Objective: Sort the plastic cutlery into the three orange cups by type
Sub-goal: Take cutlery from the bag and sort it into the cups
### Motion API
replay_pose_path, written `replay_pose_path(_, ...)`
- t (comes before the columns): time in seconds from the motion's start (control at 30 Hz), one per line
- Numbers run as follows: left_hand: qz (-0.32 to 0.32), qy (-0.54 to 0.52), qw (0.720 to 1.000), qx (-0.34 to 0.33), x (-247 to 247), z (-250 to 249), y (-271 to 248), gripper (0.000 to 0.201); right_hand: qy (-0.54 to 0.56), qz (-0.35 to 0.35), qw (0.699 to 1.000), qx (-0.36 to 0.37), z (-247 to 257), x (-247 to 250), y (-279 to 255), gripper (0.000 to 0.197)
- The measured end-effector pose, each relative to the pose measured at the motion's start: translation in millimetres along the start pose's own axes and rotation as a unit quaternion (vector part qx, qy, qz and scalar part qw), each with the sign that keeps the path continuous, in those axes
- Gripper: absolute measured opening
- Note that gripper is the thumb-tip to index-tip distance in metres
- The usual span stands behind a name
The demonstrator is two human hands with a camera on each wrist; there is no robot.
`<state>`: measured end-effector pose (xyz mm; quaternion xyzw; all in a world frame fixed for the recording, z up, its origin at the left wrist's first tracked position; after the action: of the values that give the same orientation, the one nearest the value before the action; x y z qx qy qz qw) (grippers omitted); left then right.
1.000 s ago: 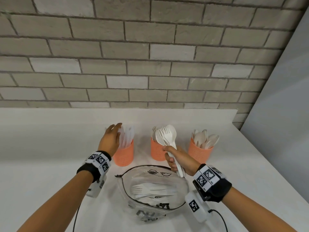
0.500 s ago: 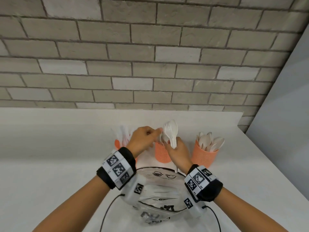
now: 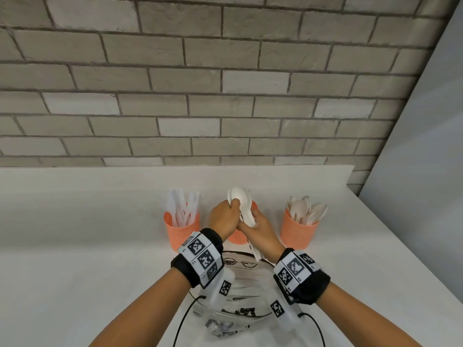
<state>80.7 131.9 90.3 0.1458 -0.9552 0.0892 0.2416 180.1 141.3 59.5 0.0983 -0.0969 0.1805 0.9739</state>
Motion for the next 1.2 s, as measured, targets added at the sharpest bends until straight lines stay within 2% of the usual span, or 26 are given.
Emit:
replay_pose_path(0.3, 0.026, -0.101, 0.995, 0.01, -10.2, -1.0, -4.3, 0.036, 0.118, 0.035, 0.992, -0.002, 11.3, 10.0, -6.8, 0.015)
replay_pose_path(0.47, 0.015, -0.139, 0.99, 0.02, -11.6, -0.6, -7.6, 0.044, 0.14, 0.041, 0.989, -0.023, 8.0, 14.0, -6.3, 0.018)
replay_pose_path(0.57, 0.006, -0.149, 0.989, 0.02, -13.5, -1.5, -8.4, 0.041, 0.16, 0.035, 0.986, -0.026, 6.5, 12.4, -6.0, 0.021)
replay_pose_path(0.73, 0.013, -0.175, 0.984, 0.016, -18.4, -1.1, -9.3, 0.042, 0.156, 0.019, 0.987, -0.043, 4.9, 12.7, -4.9, 0.037)
replay_pose_path(0.9, 0.0, -0.115, 0.993, -0.029, -27.5, -1.3, -12.8, 0.041, 0.099, 0.001, 0.994, -0.045, 2.5, 11.5, -3.7, 0.041)
replay_pose_path(1.03, 0.013, -0.103, 0.995, -0.009, -27.8, -3.5, -10.7, 0.039, 0.085, -0.003, 0.996, -0.031, -3.5, 13.9, -4.0, 0.038)
replay_pose_path(1.2, 0.011, -0.155, 0.987, 0.035, -25.0, 0.3, -3.3, 0.023, 0.114, 0.015, 0.992, -0.042, -4.9, 19.4, -4.3, 0.038)
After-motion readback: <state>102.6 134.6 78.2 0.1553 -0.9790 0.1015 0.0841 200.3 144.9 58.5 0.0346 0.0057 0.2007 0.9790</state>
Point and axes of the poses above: each hand's wrist, its own y-axis towards the middle knuckle, its own x-axis out of the back of the hand, z = x × y, the point moved 2 cm from there along y, towards the middle knuckle, and after that the axes turned 5 degrees about x, right-handed, at the moved point
